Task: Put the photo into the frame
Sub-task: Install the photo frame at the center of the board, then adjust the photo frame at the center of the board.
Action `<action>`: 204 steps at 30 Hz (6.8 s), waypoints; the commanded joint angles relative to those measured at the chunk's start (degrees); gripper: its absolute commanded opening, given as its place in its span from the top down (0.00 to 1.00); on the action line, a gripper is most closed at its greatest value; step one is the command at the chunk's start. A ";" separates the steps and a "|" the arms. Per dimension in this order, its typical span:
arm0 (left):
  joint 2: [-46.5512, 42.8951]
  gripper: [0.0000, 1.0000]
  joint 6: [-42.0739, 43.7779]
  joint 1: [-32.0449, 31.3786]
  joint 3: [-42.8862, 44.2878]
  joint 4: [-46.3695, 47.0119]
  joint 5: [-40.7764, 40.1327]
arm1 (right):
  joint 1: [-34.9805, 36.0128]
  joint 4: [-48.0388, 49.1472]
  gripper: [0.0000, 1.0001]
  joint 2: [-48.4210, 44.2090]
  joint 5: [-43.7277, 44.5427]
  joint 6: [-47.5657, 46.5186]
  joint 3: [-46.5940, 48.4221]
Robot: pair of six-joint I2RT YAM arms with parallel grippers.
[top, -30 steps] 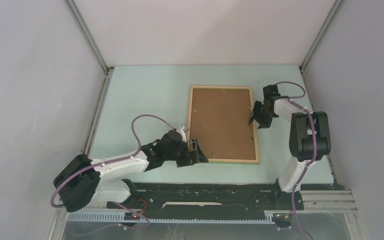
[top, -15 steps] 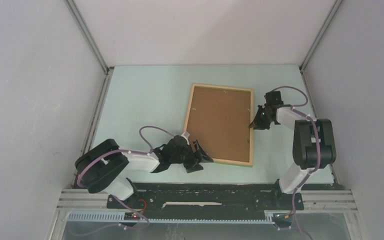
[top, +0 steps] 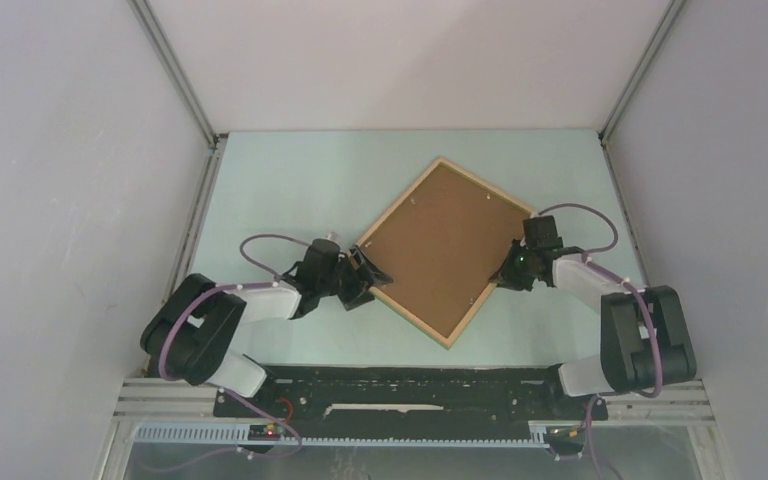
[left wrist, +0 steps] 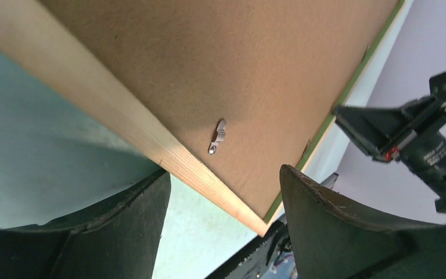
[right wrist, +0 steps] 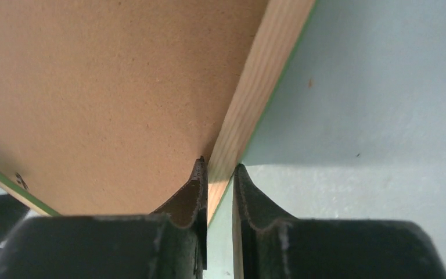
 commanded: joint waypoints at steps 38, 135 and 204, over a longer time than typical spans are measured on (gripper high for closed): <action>3.41 0.22 6.10 1.51 -5.54 9.15 1.55 | 16.93 -12.14 0.48 -1.62 12.54 0.92 2.81; 10.57 0.00 34.39 6.81 34.89 -40.25 -17.17 | -16.76 -4.39 0.56 17.45 -5.89 -3.91 21.07; 13.46 1.00 17.06 5.29 32.98 -43.42 -33.21 | -16.45 -2.50 0.56 16.19 -12.18 -5.28 21.04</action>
